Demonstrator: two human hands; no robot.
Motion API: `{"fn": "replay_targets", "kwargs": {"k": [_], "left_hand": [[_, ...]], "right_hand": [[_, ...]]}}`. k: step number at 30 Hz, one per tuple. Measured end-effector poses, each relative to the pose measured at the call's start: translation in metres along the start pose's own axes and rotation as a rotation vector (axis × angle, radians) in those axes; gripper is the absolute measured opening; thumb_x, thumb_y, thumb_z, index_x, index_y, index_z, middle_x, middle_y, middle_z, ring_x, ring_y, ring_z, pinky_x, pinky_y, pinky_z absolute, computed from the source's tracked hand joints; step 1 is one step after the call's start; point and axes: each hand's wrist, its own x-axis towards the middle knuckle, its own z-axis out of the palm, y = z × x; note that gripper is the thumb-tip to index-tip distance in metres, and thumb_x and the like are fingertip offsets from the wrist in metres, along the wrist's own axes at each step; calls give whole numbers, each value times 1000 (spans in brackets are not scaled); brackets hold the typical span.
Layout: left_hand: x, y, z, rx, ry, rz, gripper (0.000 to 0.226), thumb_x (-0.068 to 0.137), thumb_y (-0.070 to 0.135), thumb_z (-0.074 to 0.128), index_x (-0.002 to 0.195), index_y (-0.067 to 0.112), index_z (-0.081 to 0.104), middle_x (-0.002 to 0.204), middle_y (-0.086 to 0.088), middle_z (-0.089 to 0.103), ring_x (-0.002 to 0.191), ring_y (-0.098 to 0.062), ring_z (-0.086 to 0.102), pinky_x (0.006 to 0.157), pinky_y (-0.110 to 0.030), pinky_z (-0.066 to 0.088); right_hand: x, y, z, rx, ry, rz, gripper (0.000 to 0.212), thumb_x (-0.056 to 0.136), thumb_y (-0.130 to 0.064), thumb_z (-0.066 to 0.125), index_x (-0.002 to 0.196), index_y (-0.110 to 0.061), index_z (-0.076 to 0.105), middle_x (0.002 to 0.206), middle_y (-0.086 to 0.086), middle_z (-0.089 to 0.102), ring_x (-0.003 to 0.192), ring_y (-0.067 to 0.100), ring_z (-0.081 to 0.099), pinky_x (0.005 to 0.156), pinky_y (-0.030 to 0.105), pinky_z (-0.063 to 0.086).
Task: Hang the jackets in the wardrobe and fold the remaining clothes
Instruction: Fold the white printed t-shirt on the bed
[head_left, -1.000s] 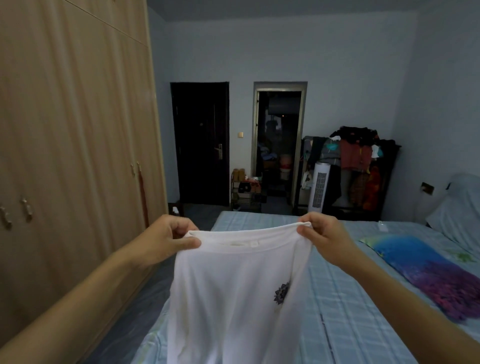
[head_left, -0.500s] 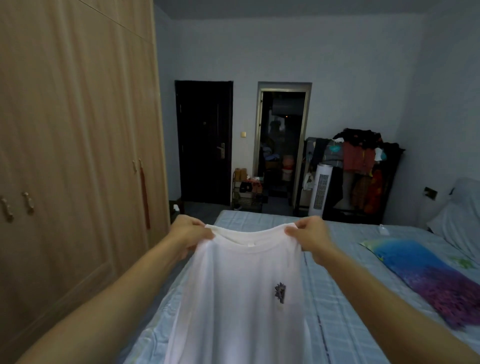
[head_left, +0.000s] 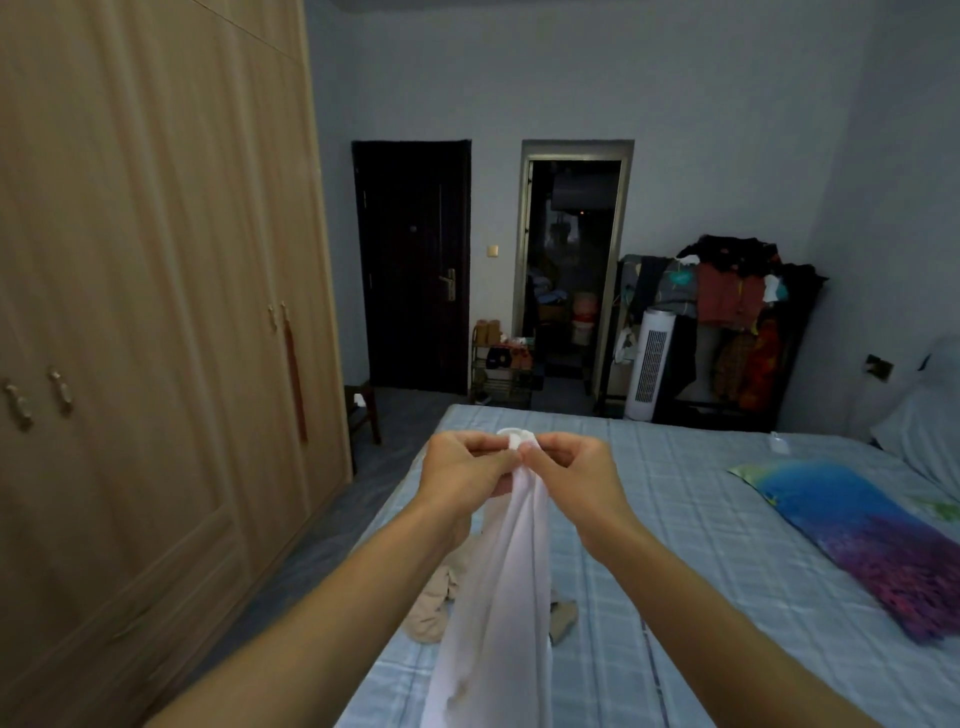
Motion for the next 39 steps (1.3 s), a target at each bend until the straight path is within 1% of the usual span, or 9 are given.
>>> {"fn": "replay_targets", "kwargs": {"k": [5, 9, 11, 14, 17, 21, 29, 33, 39], "left_hand": [[-2, 10, -8, 16, -153, -50, 31, 88, -17, 46, 99, -2, 72, 93, -20, 75, 84, -26, 75, 70, -33, 62], [8, 4, -32, 528, 12, 373, 11, 86, 11, 71, 95, 17, 76, 84, 1, 75, 81, -14, 72, 77, -39, 61], [13, 3, -44, 723, -47, 532, 37, 77, 31, 82, 111, 27, 69, 105, 13, 70, 101, -6, 63, 90, -32, 53], [15, 8, -49, 874, -321, 467, 76, 64, 46, 87, 131, 34, 54, 128, 18, 56, 119, -4, 52, 101, -30, 45], [15, 9, -41, 755, -413, 450, 46, 65, 31, 89, 105, 25, 67, 99, 8, 66, 88, -8, 62, 76, -36, 54], [14, 13, -29, 680, -401, 498, 19, 72, 20, 84, 75, 16, 66, 68, 5, 58, 59, -6, 50, 54, -24, 38], [12, 15, -3, 731, -362, 556, 14, 81, 26, 79, 74, 25, 67, 60, 12, 57, 51, 2, 49, 49, -16, 35], [14, 18, 0, 708, -383, 476, 23, 83, 22, 77, 68, 31, 63, 56, 15, 57, 52, 0, 51, 52, -22, 38], [14, 25, -5, 707, -362, 474, 16, 86, 21, 76, 73, 26, 68, 67, 9, 64, 61, -3, 56, 58, -25, 42]], "right_hand": [[-3, 4, -2, 8, -14, -4, 12, 79, -15, 81, 89, -21, 76, 82, 2, 77, 80, 17, 74, 72, 33, 61], [-2, 7, -10, -107, -71, -36, 17, 84, -4, 69, 90, -19, 74, 85, 6, 75, 85, 31, 71, 78, 48, 58], [-1, 4, -17, -91, -188, -77, 18, 87, -2, 67, 94, -18, 73, 90, 10, 75, 89, 33, 70, 81, 47, 57], [1, -3, -26, -43, -306, -145, 23, 89, 2, 64, 95, -19, 72, 93, 13, 73, 83, 25, 67, 77, 40, 53], [4, -10, -32, 4, -341, -210, 30, 90, 4, 62, 94, -25, 72, 90, 9, 71, 82, 17, 64, 76, 30, 50], [7, -12, -42, 5, -310, -279, 26, 90, 5, 62, 96, -19, 71, 94, 16, 70, 84, 20, 64, 77, 31, 51], [-1, -3, -48, 69, -180, -296, 20, 88, 5, 66, 101, -10, 70, 92, 10, 74, 86, 24, 71, 76, 31, 57], [-7, -2, -56, -22, -207, -303, 24, 86, -1, 70, 104, -18, 69, 95, 5, 73, 88, 24, 71, 76, 33, 60], [-17, 35, -62, -261, -233, -134, 14, 82, -11, 74, 93, -12, 66, 90, 11, 70, 84, 29, 68, 79, 50, 56]]}}
